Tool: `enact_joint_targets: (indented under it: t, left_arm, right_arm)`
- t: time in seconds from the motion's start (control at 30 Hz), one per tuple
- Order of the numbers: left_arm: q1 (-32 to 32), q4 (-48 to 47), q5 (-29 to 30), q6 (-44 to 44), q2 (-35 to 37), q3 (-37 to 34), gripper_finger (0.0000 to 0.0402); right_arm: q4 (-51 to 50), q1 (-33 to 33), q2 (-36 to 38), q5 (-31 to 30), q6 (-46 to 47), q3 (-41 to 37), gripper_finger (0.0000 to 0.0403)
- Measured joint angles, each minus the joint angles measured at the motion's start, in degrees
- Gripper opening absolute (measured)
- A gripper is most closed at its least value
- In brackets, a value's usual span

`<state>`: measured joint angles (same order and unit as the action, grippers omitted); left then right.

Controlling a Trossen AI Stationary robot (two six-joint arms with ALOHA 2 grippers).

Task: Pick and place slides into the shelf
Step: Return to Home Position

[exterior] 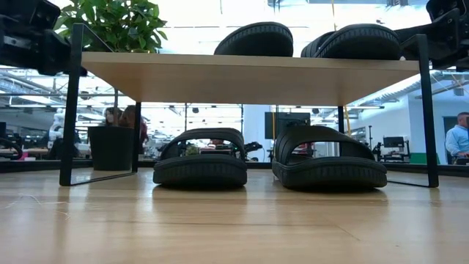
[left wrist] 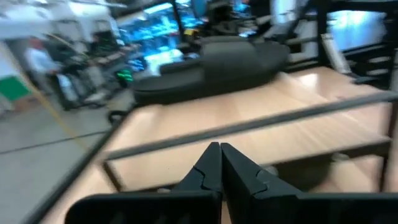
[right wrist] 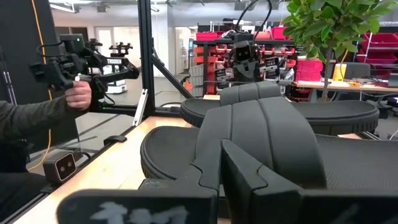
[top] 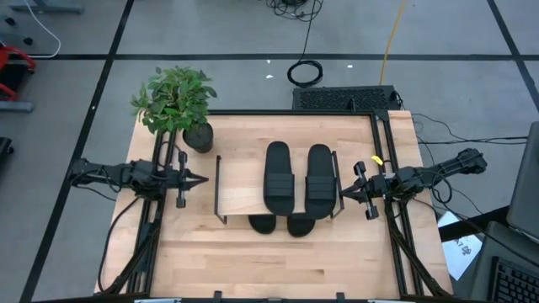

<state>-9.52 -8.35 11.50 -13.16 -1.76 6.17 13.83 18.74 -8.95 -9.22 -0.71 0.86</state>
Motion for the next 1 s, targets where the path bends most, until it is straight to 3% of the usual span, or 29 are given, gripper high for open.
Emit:
enact_joint_targets:
  t: [0.17,0.5,1.0]
  left_arm:
    - [0.29,-1.42,-5.02,1.86,0.0,0.0,0.0002]
    - [0.29,-2.12,-3.53,1.29,0.0,0.0,0.0026]
    - [0.29,-2.13,-3.47,1.46,0.0,0.0,0.0006]
  right_arm:
    - [-0.79,0.0,-0.03,0.01,0.02,0.0,0.0004]
    - [-0.79,0.0,-0.02,0.03,0.02,0.0,0.0004]
    - [-0.79,0.0,-0.02,0.07,0.04,0.0,0.0004]
